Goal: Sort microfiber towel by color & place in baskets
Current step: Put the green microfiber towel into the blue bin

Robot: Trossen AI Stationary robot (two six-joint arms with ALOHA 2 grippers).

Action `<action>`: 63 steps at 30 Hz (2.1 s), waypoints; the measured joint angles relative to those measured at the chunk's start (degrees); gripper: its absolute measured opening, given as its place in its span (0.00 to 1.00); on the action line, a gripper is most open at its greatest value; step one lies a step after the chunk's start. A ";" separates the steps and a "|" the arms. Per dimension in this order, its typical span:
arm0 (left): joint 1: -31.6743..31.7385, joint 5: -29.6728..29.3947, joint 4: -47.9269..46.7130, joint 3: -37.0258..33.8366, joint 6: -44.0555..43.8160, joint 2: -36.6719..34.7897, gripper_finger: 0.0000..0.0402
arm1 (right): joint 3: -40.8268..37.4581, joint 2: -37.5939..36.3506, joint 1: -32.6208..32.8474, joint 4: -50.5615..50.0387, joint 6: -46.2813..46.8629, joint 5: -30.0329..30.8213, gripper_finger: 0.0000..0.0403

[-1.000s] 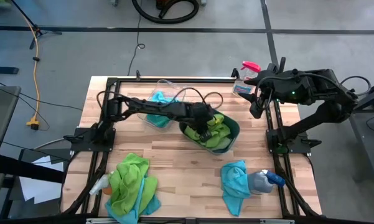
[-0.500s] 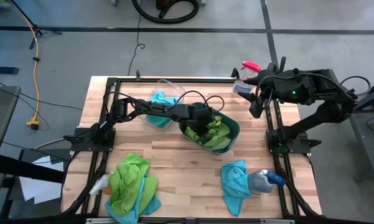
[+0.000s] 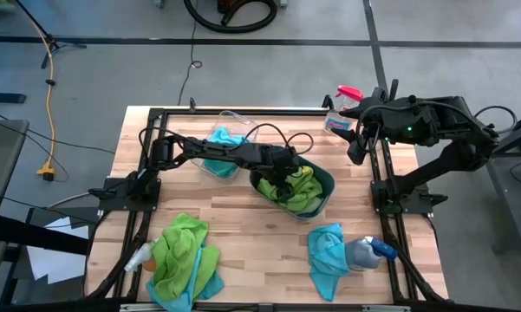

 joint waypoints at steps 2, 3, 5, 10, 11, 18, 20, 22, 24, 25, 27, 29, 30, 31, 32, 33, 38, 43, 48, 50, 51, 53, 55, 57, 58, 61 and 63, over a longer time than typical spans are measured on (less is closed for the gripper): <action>0.35 0.00 0.15 0.00 0.02 -1.19 0.61 | 0.00 0.00 0.00 -0.01 0.00 -0.02 0.57; 0.52 -0.03 0.23 0.00 0.03 -1.69 0.62 | 0.00 0.00 0.00 0.00 0.00 -0.02 0.57; 0.94 -0.04 -0.04 0.00 0.11 -2.91 0.63 | 0.00 0.00 0.00 0.00 0.00 -0.02 0.57; 2.01 -0.12 -0.01 0.02 0.12 -6.07 0.63 | 0.00 0.00 0.00 0.00 0.00 -0.02 0.57; 2.17 -0.13 -0.08 0.02 0.13 -6.73 0.63 | 0.00 0.00 0.00 0.00 0.00 -0.02 0.57; 2.67 0.42 -1.46 0.02 0.93 -12.07 0.63 | 0.00 0.00 0.00 -0.44 1.79 -0.10 0.57; 2.73 0.35 -3.63 0.02 3.42 -14.43 0.63 | 0.00 0.58 -0.10 -3.24 3.98 -0.53 0.57; 2.78 -0.88 -6.22 0.02 5.26 -17.03 0.63 | -0.08 1.56 -0.09 -8.26 5.71 -1.84 0.57; 2.78 -3.11 -7.10 -0.09 5.58 -19.81 0.63 | -0.90 2.36 -0.09 -12.03 7.82 -2.29 0.57; 2.78 -4.42 -7.08 -0.73 5.58 -21.25 0.63 | -2.16 2.47 -0.09 -12.55 8.98 -2.43 0.57; 2.55 -6.30 -5.73 -2.34 5.60 -24.33 0.63 | -6.29 1.94 -0.09 -10.86 10.68 -4.00 0.57; 2.00 -8.05 -4.56 -4.27 5.43 -27.39 0.63 | -12.30 1.20 -0.09 -6.86 10.93 -7.45 0.57; 1.68 -8.65 -3.37 -5.54 4.93 -29.12 0.63 | -15.90 0.70 -0.07 -4.06 10.42 -9.72 0.57; 1.18 -9.32 -2.40 -7.09 4.45 -30.97 0.63 | -19.52 0.39 -0.07 -1.17 9.95 -11.52 0.57; 0.62 -10.13 -0.86 -8.80 4.17 -33.02 0.63 | -23.52 -0.12 -0.04 2.37 9.56 -12.85 0.57; 0.08 -10.76 0.89 -10.57 3.91 -34.94 0.63 | -27.41 -0.42 -0.04 6.30 9.41 -14.04 0.57; -3.84 -15.93 13.43 -22.54 0.87 -46.15 0.63 | -43.54 0.31 -0.57 30.07 8.11 -21.65 0.57; -8.50 -22.38 22.96 -33.04 -5.06 -55.95 0.63 | -49.44 5.25 -4.13 49.19 8.10 -24.02 0.57; -12.40 -30.08 26.93 -37.18 -7.89 -60.97 0.63 | -46.71 13.58 -8.01 52.02 8.09 -21.37 0.57; -13.46 -31.98 26.75 -37.36 -8.00 -61.88 0.63 | -45.64 16.76 -8.19 51.32 7.99 -19.23 0.57; -13.92 -32.56 27.55 -37.36 -7.99 -61.97 0.63 | -45.48 18.25 -8.14 51.09 8.06 -17.78 0.57; -14.62 -33.26 28.23 -37.27 -7.99 -62.06 0.63 | -45.48 21.20 -8.09 48.95 9.82 -15.39 0.57; -15.03 -33.29 28.75 -37.31 -7.98 -62.09 0.63 | -45.48 24.12 -7.99 47.40 13.38 -15.32 0.57; -15.31 -33.37 28.98 -37.31 -7.98 -62.09 0.63 | -45.50 27.05 -7.41 46.55 15.94 -15.50 0.57; -15.41 -33.40 28.92 -37.31 -7.98 -62.07 0.63 | -45.66 28.37 -7.02 46.94 16.51 -15.38 0.57; -15.40 -33.76 28.82 -37.31 -7.96 -62.07 0.63 | -45.88 32.21 -5.94 48.00 18.10 -15.59 0.57; -15.39 -33.96 28.95 -37.31 -7.85 -62.07 0.63 | -45.88 34.10 -5.64 48.57 18.76 -15.88 0.57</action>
